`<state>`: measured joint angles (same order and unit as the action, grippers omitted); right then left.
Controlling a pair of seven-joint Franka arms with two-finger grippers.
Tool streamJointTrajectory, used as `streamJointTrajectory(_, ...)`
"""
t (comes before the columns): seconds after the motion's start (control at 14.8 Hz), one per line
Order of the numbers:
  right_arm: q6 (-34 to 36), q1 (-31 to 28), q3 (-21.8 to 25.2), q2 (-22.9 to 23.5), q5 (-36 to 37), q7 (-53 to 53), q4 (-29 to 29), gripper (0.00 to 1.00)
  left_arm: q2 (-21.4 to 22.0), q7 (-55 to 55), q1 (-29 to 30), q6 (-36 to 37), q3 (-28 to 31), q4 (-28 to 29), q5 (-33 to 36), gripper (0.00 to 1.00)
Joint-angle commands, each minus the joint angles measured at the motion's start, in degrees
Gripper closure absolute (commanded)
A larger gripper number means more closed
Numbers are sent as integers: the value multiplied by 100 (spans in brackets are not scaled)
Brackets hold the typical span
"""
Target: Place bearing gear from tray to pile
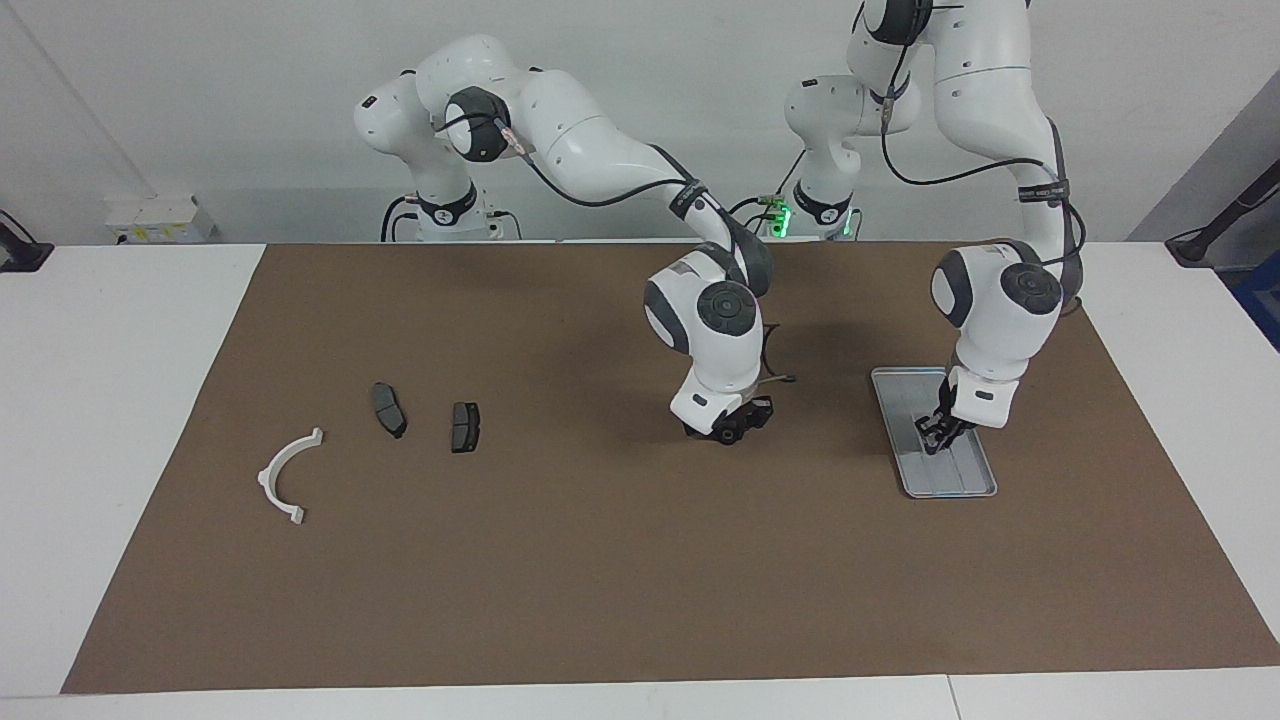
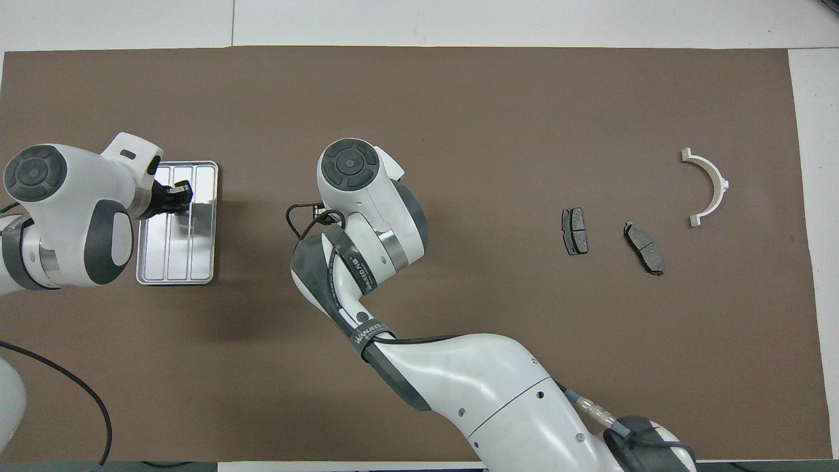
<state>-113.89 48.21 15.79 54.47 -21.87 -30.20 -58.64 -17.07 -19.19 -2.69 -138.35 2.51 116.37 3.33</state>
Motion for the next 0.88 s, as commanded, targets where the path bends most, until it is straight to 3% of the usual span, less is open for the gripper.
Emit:
streamJointTrajectory(0.0,-72,-83,-94,11,-89,-118,-103,100,107,12,-39,860,-14,-439,-87,96)
streamJointTrajectory(0.27,60,-311,-76,-129,-54,-100,-94,100,353,-286,-196,1240,-14,-589,-648,96)
streamJointTrajectory(0.81,1176,-812,-94,-1271,-28,-3,-15,100,485,-2605,-1462,1381,-14,-651,-658,96)
